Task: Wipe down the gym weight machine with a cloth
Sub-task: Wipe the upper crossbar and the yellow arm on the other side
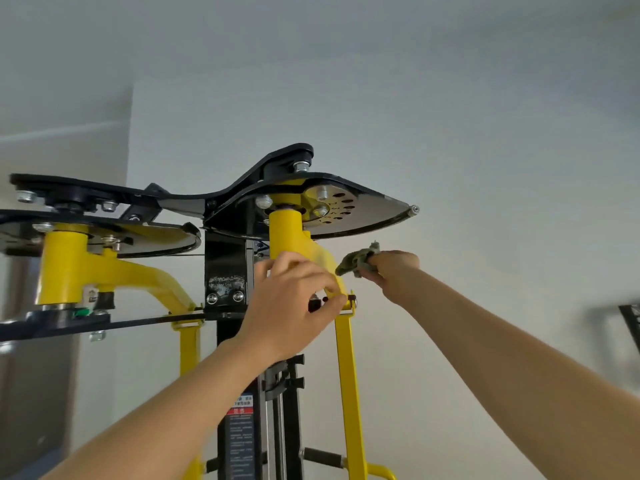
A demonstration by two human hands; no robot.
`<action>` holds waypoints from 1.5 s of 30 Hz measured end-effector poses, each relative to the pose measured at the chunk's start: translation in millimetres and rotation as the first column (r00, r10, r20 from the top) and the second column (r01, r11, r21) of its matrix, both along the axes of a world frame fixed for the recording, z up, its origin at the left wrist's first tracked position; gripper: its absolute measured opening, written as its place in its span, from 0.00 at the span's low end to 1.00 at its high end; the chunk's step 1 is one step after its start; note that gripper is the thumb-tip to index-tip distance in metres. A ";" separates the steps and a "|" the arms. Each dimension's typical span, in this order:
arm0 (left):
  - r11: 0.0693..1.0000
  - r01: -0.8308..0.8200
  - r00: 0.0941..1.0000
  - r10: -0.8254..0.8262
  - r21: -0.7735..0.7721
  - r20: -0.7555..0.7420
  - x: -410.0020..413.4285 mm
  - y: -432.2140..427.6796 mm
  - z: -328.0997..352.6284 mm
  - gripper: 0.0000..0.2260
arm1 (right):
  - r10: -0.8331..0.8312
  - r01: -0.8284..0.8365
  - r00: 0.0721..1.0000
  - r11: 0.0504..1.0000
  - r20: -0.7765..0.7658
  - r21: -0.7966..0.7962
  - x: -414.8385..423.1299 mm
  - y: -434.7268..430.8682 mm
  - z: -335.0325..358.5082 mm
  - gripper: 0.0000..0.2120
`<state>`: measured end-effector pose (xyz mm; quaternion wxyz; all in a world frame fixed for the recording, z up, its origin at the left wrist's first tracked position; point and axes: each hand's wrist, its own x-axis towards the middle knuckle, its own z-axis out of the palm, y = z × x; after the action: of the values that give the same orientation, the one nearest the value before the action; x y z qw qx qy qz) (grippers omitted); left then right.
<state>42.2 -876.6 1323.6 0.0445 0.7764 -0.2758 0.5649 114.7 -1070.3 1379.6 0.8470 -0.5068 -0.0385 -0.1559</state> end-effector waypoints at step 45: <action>0.966 0.009 0.984 0.038 -0.260 0.173 14.2 -28.1 -41.4 0.09 | 0.523 -0.696 0.715 0.589 0.464 0.410 4.7 -41.6 16.1 0.09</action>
<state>56.4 -904.7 1282.3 0.1169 0.7126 -0.1965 0.6632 119.4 -1111.9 1395.6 0.9407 -0.1612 -0.2900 0.0700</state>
